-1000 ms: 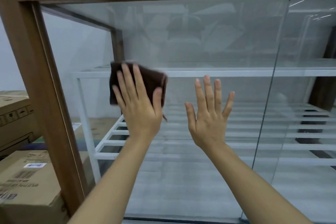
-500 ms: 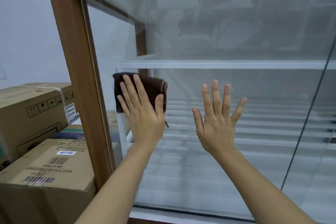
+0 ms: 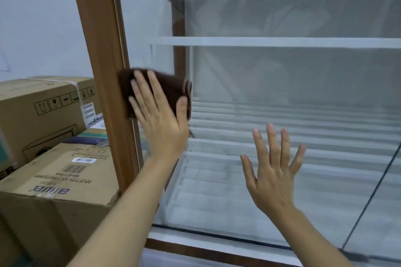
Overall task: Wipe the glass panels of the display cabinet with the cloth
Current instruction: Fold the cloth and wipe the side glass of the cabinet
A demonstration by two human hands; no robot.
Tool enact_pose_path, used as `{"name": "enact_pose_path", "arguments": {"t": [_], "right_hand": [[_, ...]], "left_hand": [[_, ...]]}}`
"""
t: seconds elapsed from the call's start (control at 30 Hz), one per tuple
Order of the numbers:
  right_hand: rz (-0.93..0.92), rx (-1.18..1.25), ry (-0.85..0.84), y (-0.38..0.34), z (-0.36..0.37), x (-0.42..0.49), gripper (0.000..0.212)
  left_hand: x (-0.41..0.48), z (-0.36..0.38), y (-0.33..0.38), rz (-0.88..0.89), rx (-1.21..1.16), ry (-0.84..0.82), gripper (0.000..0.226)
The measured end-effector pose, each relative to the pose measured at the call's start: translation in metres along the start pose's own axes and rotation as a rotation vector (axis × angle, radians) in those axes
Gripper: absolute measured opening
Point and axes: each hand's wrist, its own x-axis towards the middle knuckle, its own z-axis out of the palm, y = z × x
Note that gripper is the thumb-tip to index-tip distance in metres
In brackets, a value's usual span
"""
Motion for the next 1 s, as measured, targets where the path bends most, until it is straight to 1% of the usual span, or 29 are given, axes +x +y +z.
{"name": "enact_pose_path", "arguments": {"t": [0.07,0.13,0.2,0.27,0.3,0.33,0.4,0.47,0.53,0.57,0.63,0.7,0.77,0.8,0.83,0.9,1.0], "right_hand": [[-0.005,0.003,0.005,-0.002,0.011,-0.024,0.062],[-0.032,-0.014,0.0,0.0,0.021,-0.05,0.063],[-0.076,-0.039,-0.015,0.006,0.029,-0.072,0.064],[-0.108,-0.054,-0.034,0.013,0.032,-0.084,0.065],[-0.116,-0.061,-0.046,0.016,0.031,-0.086,0.066],[-0.121,-0.064,-0.058,0.019,0.03,-0.087,0.066],[-0.119,-0.062,-0.062,0.022,0.027,-0.086,0.066],[-0.098,-0.054,-0.048,0.024,0.024,-0.084,0.066],[-0.053,-0.026,-0.029,0.028,0.019,-0.081,0.066],[-0.027,-0.017,-0.018,0.032,0.017,-0.079,0.066],[0.021,-0.022,-0.004,0.041,0.012,-0.079,0.065],[0.059,-0.03,-0.009,0.052,0.009,-0.086,0.065],[0.085,-0.033,-0.023,0.066,0.004,-0.095,0.067],[0.094,-0.036,-0.033,0.074,0.002,-0.099,0.068],[0.098,-0.041,-0.041,0.082,-0.001,-0.102,0.069],[0.099,-0.046,-0.042,0.099,-0.009,-0.102,0.071],[0.13,-0.044,-0.027,0.125,-0.023,-0.089,0.075]], "left_hand": [[-0.079,0.01,-0.026,-0.001,0.004,-0.066,0.073],[-0.18,0.017,-0.052,-0.05,0.026,-0.217,0.075],[-0.269,0.015,-0.074,-0.148,0.082,-0.373,0.077],[-0.309,0.016,-0.082,-0.22,0.101,-0.432,0.079],[-0.304,0.019,-0.077,-0.265,0.075,-0.418,0.08],[-0.285,0.023,-0.066,-0.311,0.014,-0.368,0.08],[-0.22,0.029,-0.034,-0.347,-0.111,-0.179,0.079],[-0.15,0.034,-0.002,-0.27,-0.15,-0.025,0.077],[-0.105,0.036,0.019,-0.156,-0.105,0.053,0.073],[-0.099,0.037,0.023,-0.105,-0.082,0.067,0.072],[-0.123,0.041,0.019,-0.003,-0.049,0.019,0.069],[-0.192,0.042,0.001,0.14,-0.023,-0.137,0.068],[-0.274,0.038,-0.023,0.27,0.043,-0.346,0.069],[-0.301,0.036,-0.033,0.305,0.093,-0.414,0.068],[-0.313,0.035,-0.038,0.314,0.133,-0.443,0.067],[-0.292,0.037,-0.028,0.289,0.141,-0.439,0.065],[-0.19,0.041,0.026,0.314,0.034,-0.303,0.067]]}}
